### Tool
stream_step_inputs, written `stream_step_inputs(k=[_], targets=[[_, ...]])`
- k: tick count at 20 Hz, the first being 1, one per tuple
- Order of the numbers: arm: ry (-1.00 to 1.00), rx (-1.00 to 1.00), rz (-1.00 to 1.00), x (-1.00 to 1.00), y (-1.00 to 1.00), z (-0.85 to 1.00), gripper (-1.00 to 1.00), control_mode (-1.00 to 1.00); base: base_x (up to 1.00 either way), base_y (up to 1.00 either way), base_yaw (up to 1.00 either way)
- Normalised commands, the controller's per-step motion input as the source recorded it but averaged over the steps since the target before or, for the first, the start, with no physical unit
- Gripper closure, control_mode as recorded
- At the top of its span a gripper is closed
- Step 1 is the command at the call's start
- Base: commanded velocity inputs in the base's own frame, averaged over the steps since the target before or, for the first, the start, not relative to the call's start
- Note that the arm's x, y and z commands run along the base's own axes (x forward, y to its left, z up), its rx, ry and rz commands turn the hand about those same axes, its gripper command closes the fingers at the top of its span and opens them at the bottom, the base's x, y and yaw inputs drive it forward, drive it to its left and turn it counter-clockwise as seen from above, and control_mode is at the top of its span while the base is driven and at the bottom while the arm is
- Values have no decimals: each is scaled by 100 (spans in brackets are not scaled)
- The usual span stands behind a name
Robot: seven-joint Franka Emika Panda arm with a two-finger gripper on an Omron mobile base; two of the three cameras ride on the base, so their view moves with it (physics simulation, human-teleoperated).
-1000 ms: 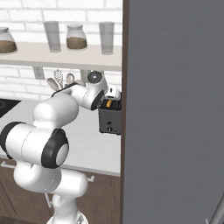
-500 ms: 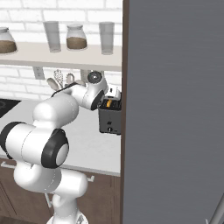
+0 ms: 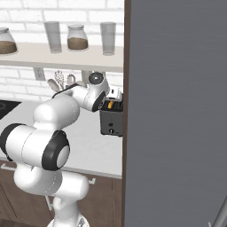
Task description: Start the toaster. Once the lever pops up, take the bread to the plate on the dining counter.
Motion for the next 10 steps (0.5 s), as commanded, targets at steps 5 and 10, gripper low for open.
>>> stream_step_inputs(k=[5,10], targets=[[0,0,0,0,0,0,-100,-100,0,0,0],[0,0,0,0,0,0,-100,-100,0,0,0]])
